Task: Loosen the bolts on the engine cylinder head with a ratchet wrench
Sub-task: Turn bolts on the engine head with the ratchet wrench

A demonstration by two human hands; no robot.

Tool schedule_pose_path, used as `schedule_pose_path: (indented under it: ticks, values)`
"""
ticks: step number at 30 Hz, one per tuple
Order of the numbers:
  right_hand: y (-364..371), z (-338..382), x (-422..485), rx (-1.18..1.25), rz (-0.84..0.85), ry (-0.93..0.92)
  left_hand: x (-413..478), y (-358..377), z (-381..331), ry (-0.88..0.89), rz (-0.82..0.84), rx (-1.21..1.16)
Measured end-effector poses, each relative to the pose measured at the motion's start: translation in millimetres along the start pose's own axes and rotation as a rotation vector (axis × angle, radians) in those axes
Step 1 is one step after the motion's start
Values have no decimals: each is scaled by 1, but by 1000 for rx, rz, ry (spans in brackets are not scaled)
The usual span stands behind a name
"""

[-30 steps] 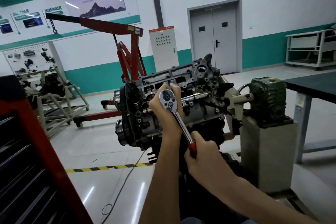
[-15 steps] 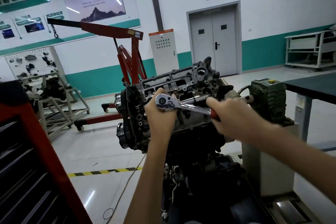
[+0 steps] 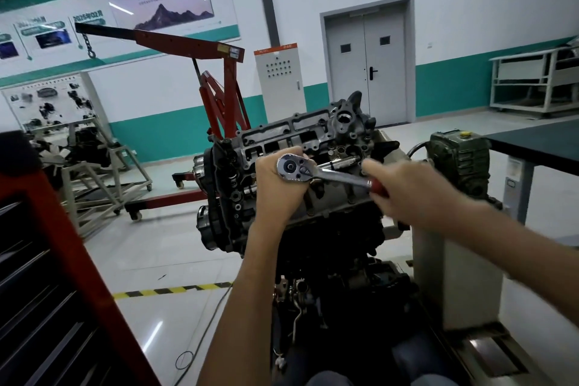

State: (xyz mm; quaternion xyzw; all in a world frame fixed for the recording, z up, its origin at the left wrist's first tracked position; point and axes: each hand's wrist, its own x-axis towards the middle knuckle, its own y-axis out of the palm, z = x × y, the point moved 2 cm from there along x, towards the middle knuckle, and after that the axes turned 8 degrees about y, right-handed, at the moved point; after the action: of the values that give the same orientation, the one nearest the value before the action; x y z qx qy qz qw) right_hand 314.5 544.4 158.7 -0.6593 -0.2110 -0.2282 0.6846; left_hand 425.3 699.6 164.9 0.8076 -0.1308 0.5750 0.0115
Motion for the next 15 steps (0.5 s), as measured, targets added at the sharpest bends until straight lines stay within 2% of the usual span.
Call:
schedule_pose_path:
  ticks: [2,4,7,10,12,13,15]
  values:
    - [-17,-10,16,-144,-74,-33,2,-3,1,48,85,86]
    - [-18,-8,17,-175,-62,-17,-3,-5,3,14,9,116]
    - [7,15,-7,23,12,88,-19,2,-4,-86,-277,103]
    - [38,51,-34,320,-20,245,-19,19,-13,-116,-484,-88]
    - [60,78,-47,598,25,324,-10,27,-13,-156,-494,-240]
    - [67,87,-50,693,27,346,-9,27,-13,-137,-481,-206]
    - [67,87,-51,728,5,343,-10,24,-1,-170,-438,-121]
